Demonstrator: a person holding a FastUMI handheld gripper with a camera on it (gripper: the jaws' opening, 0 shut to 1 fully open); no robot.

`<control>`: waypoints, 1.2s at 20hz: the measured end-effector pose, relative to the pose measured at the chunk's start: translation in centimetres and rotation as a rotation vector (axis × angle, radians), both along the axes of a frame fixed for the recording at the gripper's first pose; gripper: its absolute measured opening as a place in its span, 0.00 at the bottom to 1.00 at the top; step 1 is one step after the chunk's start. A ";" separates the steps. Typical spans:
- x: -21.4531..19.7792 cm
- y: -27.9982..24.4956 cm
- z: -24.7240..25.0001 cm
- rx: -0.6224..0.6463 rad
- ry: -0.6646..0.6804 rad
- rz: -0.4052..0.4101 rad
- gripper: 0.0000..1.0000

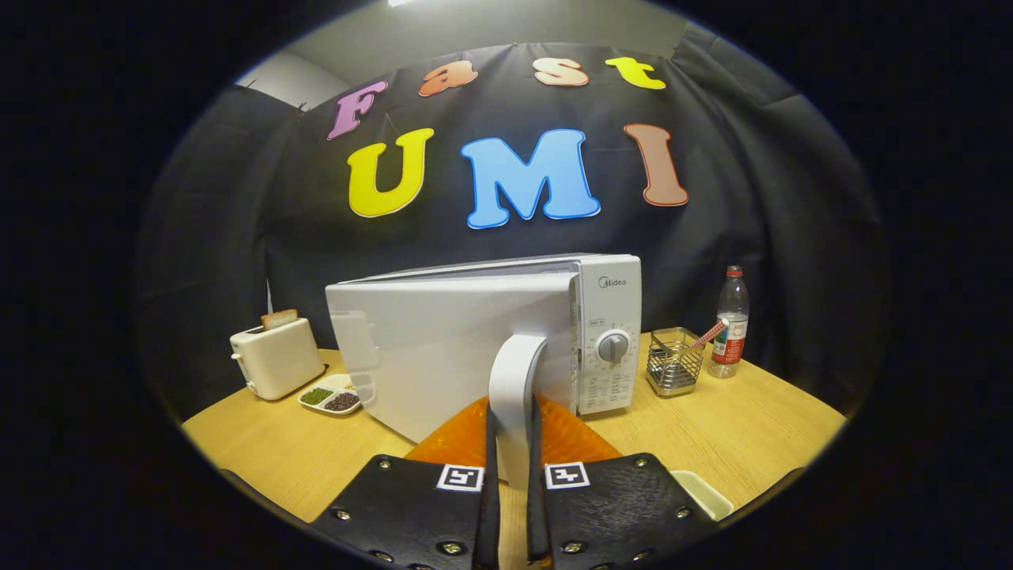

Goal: Open the microwave, put the food inside, and close the microwave door.

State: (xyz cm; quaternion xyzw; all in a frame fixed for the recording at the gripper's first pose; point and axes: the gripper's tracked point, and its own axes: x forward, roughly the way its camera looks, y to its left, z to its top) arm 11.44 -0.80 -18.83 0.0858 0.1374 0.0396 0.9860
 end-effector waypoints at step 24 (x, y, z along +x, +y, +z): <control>-11.9 20.5 3.1 -0.118 -0.189 0.097 0.13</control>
